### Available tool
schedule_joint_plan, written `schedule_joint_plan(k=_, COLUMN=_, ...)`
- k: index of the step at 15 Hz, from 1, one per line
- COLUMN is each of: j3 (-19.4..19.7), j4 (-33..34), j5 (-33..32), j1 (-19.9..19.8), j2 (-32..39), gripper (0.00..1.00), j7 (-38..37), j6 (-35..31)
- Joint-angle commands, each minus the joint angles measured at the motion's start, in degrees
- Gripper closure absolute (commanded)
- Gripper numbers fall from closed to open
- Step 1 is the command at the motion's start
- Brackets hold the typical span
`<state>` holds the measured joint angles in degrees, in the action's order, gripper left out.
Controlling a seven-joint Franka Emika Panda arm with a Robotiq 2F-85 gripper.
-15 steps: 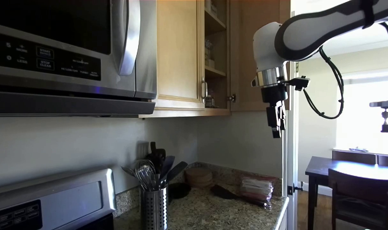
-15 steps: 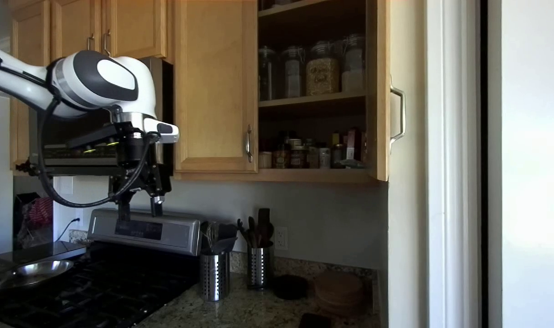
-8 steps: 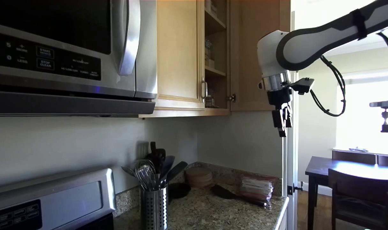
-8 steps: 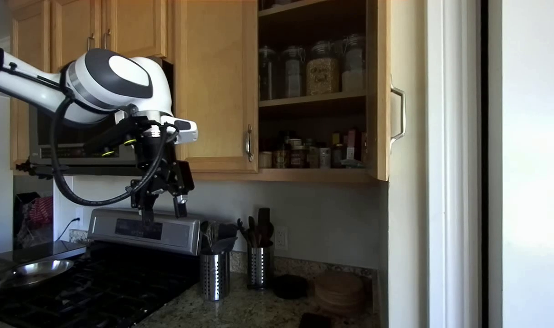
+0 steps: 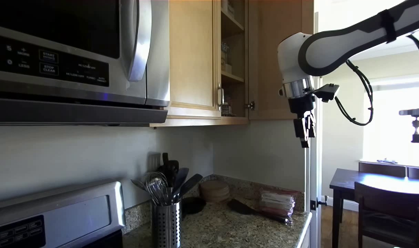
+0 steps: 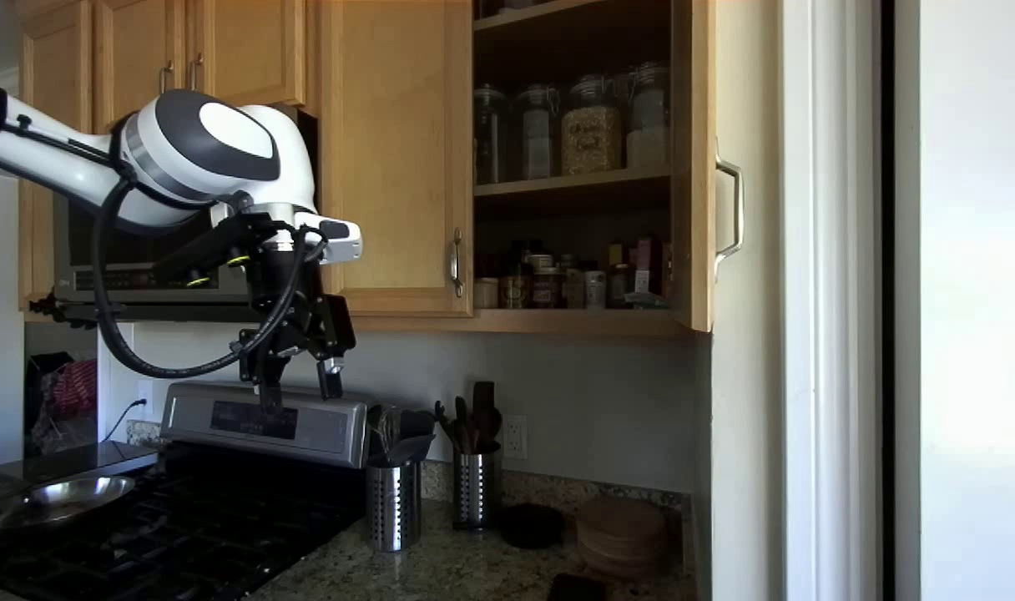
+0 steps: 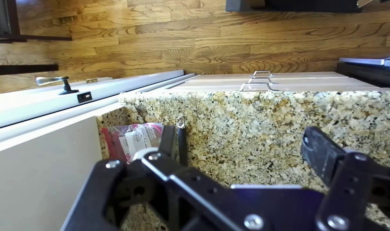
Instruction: Close the open cabinet door
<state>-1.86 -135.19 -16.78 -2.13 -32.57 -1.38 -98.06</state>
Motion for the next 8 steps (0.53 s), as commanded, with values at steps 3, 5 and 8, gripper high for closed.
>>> schedule_joint_plan(k=3, j3=3.65, j4=-0.71, j5=2.16, j1=0.27, j2=-0.48, gripper=0.0, j7=2.63, j6=-4.1)
schedule_joint_plan(k=5, j3=6.02, j4=-0.62, j5=2.98, j1=-0.72, j2=-0.07, gripper=0.0, j7=3.17, j6=-6.92)
schedule_joint_plan(k=8, j3=8.99, j4=-0.88, j5=1.73, j1=-2.82, j2=0.22, gripper=0.0, j7=2.69, j6=-11.98)
